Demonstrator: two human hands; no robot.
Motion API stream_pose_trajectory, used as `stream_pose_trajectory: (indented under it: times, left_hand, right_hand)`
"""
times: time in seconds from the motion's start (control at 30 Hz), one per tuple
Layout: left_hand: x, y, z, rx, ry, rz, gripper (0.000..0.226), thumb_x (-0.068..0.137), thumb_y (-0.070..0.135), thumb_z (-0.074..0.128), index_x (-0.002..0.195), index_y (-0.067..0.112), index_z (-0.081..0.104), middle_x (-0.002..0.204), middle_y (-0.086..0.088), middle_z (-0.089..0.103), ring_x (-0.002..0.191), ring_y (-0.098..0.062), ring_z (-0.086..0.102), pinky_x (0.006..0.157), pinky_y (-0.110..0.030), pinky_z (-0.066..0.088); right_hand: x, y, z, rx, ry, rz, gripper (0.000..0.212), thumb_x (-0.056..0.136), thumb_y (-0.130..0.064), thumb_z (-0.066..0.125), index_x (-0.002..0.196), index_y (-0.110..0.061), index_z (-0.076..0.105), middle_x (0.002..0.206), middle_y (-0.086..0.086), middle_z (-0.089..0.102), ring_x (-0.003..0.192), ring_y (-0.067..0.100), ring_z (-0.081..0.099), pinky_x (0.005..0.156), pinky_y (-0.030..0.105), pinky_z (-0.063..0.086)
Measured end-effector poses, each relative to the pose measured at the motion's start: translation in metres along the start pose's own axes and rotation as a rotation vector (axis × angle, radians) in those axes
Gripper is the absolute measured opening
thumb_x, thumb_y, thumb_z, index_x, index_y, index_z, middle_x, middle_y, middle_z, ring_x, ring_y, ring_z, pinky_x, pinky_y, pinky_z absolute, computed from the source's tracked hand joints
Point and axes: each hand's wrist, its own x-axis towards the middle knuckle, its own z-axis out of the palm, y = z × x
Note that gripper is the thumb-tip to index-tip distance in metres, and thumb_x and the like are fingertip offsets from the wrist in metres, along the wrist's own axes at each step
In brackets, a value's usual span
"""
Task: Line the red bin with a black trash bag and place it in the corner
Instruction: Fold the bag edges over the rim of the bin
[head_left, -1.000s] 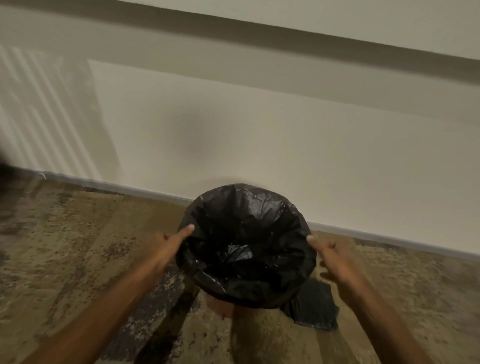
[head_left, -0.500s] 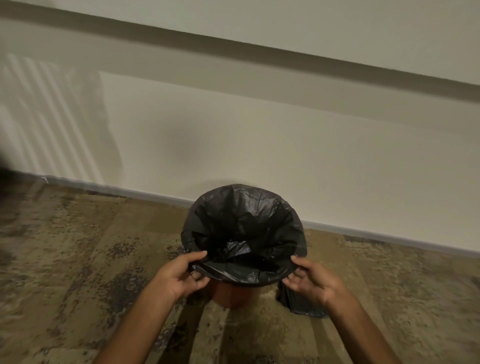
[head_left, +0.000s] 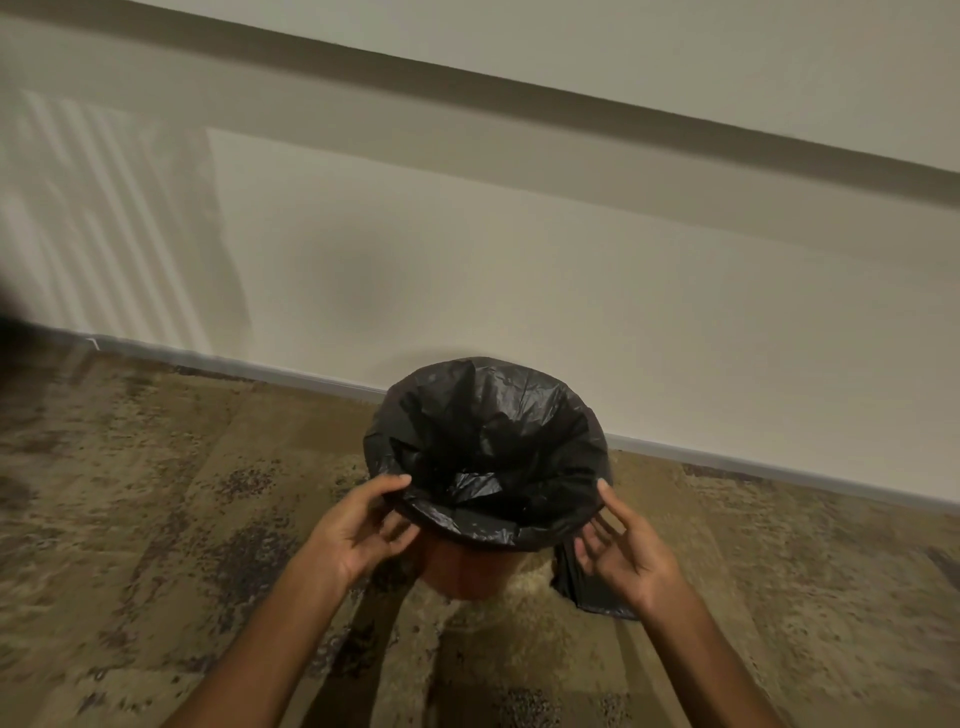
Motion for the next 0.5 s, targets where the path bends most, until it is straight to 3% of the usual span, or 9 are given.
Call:
stream_pose_trajectory:
  times: [0.03, 0.13, 0.23, 0.3, 0.4, 0.5]
  left_hand:
    - [-0.002, 0.000, -0.001, 0.015, 0.012, 0.017, 0.030, 0.075, 0.008, 0.068, 0.103, 0.009, 0.057, 0.098, -0.010, 0.060, 0.100, -0.023, 0.058, 0.106, -0.044, 0.039]
    - [-0.004, -0.003, -0.002, 0.177, 0.089, 0.063, 0.026, 0.078, 0.029, 0.068, 0.095, 0.012, 0.059, 0.089, -0.006, 0.058, 0.083, -0.019, 0.055, 0.099, -0.037, 0.039]
    - [0.001, -0.005, 0.001, 0.441, 0.287, 0.252, 0.024, 0.078, 0.031, 0.071, 0.079, 0.011, 0.057, 0.084, -0.007, 0.059, 0.082, -0.024, 0.057, 0.079, -0.036, 0.050]
    - [0.006, -0.001, 0.002, 0.579, 0.375, 0.379, 0.029, 0.076, 0.029, 0.075, 0.073, 0.010, 0.053, 0.079, -0.007, 0.060, 0.077, -0.025, 0.060, 0.075, -0.039, 0.054]
    - [0.015, 0.010, 0.007, 0.631, 0.396, 0.385, 0.032, 0.076, 0.025, 0.076, 0.088, 0.002, 0.056, 0.087, -0.013, 0.065, 0.078, -0.027, 0.064, 0.062, -0.036, 0.056]
    - [0.020, 0.022, 0.020, 0.594, 0.352, 0.206, 0.034, 0.081, 0.009, 0.070, 0.110, -0.001, 0.057, 0.100, -0.018, 0.066, 0.081, -0.028, 0.064, 0.050, -0.030, 0.053]
  right_hand:
    - [-0.002, -0.002, -0.001, -0.024, 0.023, -0.009, 0.037, 0.070, -0.028, 0.074, 0.102, -0.014, 0.062, 0.108, 0.007, 0.064, 0.106, 0.022, 0.057, 0.103, 0.041, 0.037]
    - [-0.003, -0.007, -0.001, -0.157, 0.138, -0.026, 0.035, 0.084, -0.033, 0.066, 0.107, -0.009, 0.054, 0.111, 0.009, 0.058, 0.109, 0.026, 0.054, 0.098, 0.045, 0.042]
    - [-0.001, -0.012, 0.001, -0.405, 0.261, -0.096, 0.023, 0.088, -0.030, 0.063, 0.098, -0.013, 0.051, 0.115, 0.008, 0.046, 0.109, 0.027, 0.049, 0.092, 0.044, 0.047]
    - [0.003, -0.014, 0.001, -0.541, 0.296, -0.160, 0.022, 0.089, -0.028, 0.063, 0.094, -0.011, 0.051, 0.115, 0.008, 0.047, 0.107, 0.028, 0.051, 0.083, 0.041, 0.050]
    - [0.009, -0.020, 0.007, -0.643, 0.257, -0.156, 0.030, 0.088, -0.029, 0.064, 0.097, -0.002, 0.053, 0.099, 0.011, 0.057, 0.090, 0.027, 0.060, 0.068, 0.037, 0.055]
    - [0.017, -0.026, 0.018, -0.682, 0.185, -0.086, 0.027, 0.088, -0.025, 0.064, 0.096, 0.001, 0.059, 0.096, 0.020, 0.065, 0.082, 0.031, 0.067, 0.062, 0.038, 0.060]
